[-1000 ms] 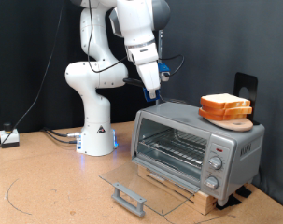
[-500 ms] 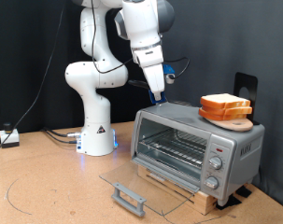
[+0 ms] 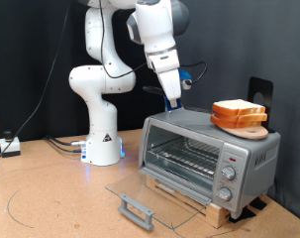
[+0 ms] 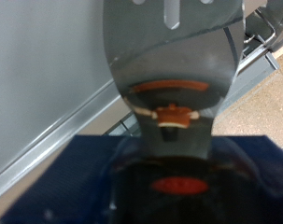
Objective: Make a piece of toast with the oven
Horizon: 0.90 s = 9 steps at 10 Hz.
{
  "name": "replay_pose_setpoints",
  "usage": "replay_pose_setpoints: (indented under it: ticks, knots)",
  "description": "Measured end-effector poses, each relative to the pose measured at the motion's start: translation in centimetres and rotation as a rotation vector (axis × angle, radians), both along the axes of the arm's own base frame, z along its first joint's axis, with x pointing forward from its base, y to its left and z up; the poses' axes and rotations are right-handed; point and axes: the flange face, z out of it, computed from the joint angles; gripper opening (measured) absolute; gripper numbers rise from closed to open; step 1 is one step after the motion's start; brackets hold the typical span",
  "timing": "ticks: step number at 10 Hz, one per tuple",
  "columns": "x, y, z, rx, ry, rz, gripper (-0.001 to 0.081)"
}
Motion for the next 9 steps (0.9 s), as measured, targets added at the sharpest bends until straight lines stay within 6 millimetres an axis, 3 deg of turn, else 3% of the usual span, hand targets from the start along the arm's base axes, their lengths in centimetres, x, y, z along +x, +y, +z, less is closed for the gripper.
replay_pose_setpoints:
  ticks: [6, 9]
  knots:
    - [0.3, 0.8, 0.8, 0.033, -0.016, -0.012, 0.0396]
    - [0.4, 2.4, 0.4, 0.026, 0.005, -0.033, 0.0396]
